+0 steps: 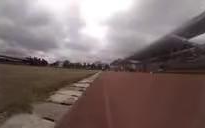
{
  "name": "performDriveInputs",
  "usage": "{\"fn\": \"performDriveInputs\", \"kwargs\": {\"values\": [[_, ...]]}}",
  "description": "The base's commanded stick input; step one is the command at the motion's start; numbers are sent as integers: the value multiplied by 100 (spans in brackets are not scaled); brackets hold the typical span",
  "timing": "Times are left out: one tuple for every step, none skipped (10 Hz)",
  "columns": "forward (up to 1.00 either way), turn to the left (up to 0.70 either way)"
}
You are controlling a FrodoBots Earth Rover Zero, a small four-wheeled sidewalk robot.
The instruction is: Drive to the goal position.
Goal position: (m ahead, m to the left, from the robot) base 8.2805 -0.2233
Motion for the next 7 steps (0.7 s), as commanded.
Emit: {"fn": "performDriveInputs", "kwargs": {"values": [[100,0],[100,0],[100,0],[100,0],[100,0],[100,0],[100,0]]}}
